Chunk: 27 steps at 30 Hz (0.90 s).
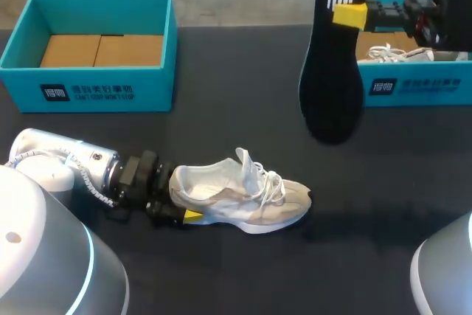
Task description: Take the shoe out of the shoebox, open the shoe tongue, remove and reinsert the insole, then place the shoe into the shoebox
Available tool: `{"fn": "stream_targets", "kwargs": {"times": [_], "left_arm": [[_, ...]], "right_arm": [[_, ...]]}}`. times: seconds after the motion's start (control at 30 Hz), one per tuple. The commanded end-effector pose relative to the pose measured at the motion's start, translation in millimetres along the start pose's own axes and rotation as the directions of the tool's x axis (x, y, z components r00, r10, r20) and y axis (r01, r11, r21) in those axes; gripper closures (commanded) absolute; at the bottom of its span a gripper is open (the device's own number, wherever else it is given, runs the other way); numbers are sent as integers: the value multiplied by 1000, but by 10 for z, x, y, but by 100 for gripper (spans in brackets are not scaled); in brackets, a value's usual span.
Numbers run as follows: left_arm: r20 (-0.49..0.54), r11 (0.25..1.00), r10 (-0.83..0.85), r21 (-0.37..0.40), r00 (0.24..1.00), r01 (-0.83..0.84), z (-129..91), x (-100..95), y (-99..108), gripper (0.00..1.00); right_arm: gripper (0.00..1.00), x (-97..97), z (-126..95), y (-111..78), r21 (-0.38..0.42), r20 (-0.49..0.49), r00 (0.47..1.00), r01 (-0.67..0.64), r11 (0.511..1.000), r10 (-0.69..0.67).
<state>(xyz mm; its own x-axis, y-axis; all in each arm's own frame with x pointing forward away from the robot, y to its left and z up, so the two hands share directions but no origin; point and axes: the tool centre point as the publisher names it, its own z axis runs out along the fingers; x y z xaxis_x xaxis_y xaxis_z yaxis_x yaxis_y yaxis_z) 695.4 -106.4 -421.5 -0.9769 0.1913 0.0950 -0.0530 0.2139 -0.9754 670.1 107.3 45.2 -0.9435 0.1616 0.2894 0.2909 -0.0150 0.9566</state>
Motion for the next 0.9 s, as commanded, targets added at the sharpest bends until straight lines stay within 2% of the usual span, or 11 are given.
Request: {"fn": "stream_targets", "kwargs": {"times": [0.03,0.3,0.5,0.9], "left_arm": [[-2,1000,0,1,1000,0,4,-16,16,100],[-2,1000,0,1,1000,0,4,-16,16,100],[-2,1000,0,1,1000,0,4,-16,16,100],[-2,1000,0,1,1000,0,4,-16,16,100]], "right_arm": [[100,190,-210,-46,19,21,1000,-9,1000,9],[100,285,-312,-99,-22,-11,998,-57,998,57],[100,330,-278,-172,5,-34,994,-102,995,102],[100,465,-266,-287,27,-1,987,-162,986,162]]}}
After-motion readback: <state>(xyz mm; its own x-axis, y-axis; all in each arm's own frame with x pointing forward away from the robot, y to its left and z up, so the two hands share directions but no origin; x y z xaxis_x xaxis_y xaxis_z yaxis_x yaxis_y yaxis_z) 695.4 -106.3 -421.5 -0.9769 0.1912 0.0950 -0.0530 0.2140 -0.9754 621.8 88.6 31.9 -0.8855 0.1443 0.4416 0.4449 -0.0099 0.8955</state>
